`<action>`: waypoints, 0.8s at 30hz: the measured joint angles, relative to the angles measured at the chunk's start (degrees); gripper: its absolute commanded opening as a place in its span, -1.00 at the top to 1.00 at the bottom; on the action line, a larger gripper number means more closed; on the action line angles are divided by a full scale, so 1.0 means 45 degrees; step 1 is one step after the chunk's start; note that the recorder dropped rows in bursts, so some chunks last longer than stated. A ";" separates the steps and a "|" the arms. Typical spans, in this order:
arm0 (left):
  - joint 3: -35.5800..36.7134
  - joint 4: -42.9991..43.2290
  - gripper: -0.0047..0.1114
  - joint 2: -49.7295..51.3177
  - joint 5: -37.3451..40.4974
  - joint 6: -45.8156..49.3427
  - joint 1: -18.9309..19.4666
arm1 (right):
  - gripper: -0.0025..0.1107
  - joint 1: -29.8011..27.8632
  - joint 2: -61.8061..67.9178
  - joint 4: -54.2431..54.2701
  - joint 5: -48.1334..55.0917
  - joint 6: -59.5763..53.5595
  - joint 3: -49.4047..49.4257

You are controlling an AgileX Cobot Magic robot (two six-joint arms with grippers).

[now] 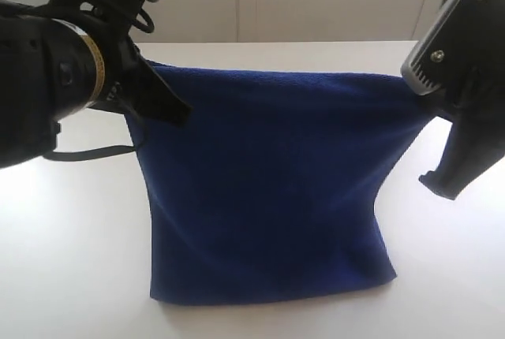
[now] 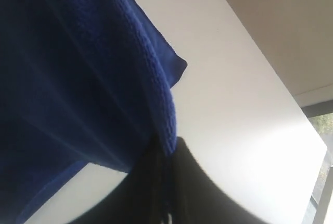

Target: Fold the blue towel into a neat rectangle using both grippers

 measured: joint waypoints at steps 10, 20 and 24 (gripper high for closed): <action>0.0000 0.0006 0.92 0.0836 -0.2873 -0.0801 0.2445 | 0.96 0.0000 0.1299 -0.2491 -0.1031 0.2830 0.0000; 0.0000 0.0985 0.92 0.1916 -0.4887 -0.2410 0.3800 | 0.96 0.0000 0.3117 -0.5458 -0.1718 0.6335 0.0000; 0.0000 0.1940 0.92 0.2528 -0.5344 -0.3459 0.4199 | 0.96 0.0000 0.3653 -0.6918 -0.1795 0.7825 -0.0153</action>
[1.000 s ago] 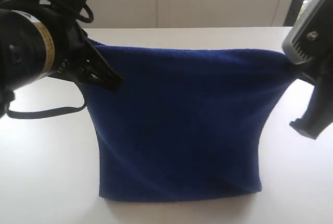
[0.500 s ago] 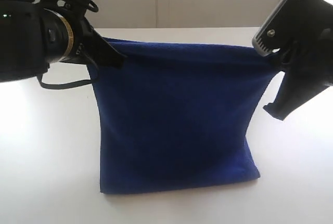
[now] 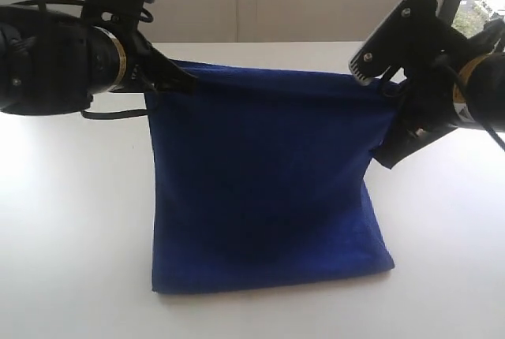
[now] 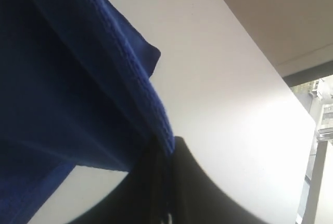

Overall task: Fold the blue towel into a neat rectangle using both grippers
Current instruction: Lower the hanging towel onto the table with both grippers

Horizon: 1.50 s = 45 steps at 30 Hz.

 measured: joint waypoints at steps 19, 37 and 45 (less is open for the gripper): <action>-0.0618 0.5016 0.92 0.2462 -0.0753 -0.6012 0.1771 | 0.96 -0.0901 0.4213 -0.2091 -0.1060 0.1899 -0.2477; -0.3593 0.5103 0.92 0.5678 -0.1493 -0.6095 0.2572 | 0.96 -0.2338 0.7621 -0.2091 -0.1994 0.1899 -0.5430; -0.4477 0.5103 0.92 0.6960 -0.1903 -0.6438 0.2841 | 0.96 -0.2526 0.9251 -0.2091 -0.2369 0.1899 -0.6121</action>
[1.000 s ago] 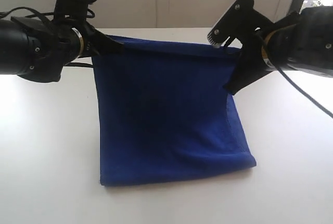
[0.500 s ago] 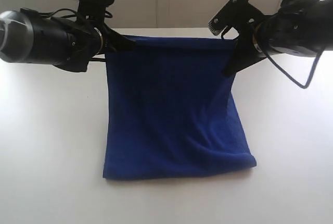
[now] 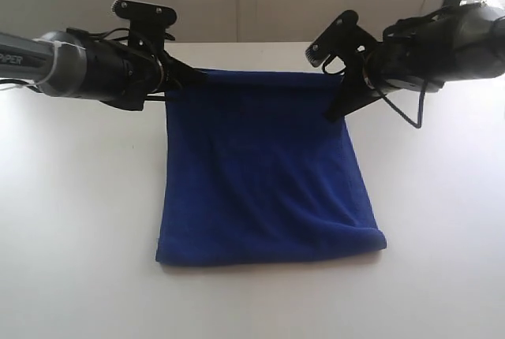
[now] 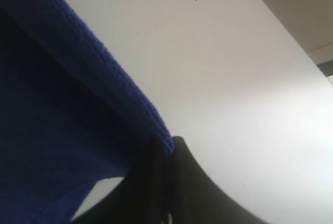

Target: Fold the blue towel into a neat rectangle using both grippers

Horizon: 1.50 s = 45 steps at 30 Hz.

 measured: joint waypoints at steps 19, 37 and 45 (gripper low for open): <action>-0.0724 0.0000 -0.68 0.1356 0.0941 -0.0180 0.0156 | -0.14 -0.0157 0.1695 -0.0045 0.0491 0.1153 -0.1189; -0.0775 -0.2055 -0.49 -0.1170 0.1758 0.2638 0.0243 | 0.20 -0.0227 -0.1096 0.1211 0.3824 0.2668 -0.1922; -0.0775 -1.2921 0.58 -0.2773 0.4022 1.3864 0.0243 | 0.96 -0.0255 -0.2899 0.6216 0.5408 -0.1138 -0.1081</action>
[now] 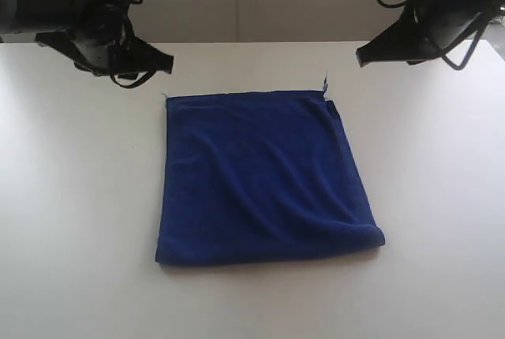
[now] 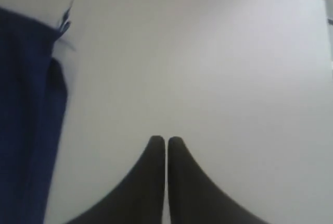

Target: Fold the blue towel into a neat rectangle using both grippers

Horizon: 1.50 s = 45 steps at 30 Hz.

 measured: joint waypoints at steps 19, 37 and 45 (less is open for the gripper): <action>0.4009 -0.5460 0.92 -0.1166 -0.0538 0.3438 -0.2069 | 0.11 0.0000 -0.1635 1.0025 0.0543 -0.5849 0.5762; 0.4676 -0.5720 0.92 -0.1166 -0.1940 0.3284 -0.2336 | 0.88 0.0000 -0.1077 1.0872 0.0063 -0.7132 0.6732; 0.4676 -0.5720 0.92 -0.1166 -0.1940 0.3284 -0.2336 | 0.91 0.0000 -0.1103 1.0898 0.1260 -0.7726 0.6732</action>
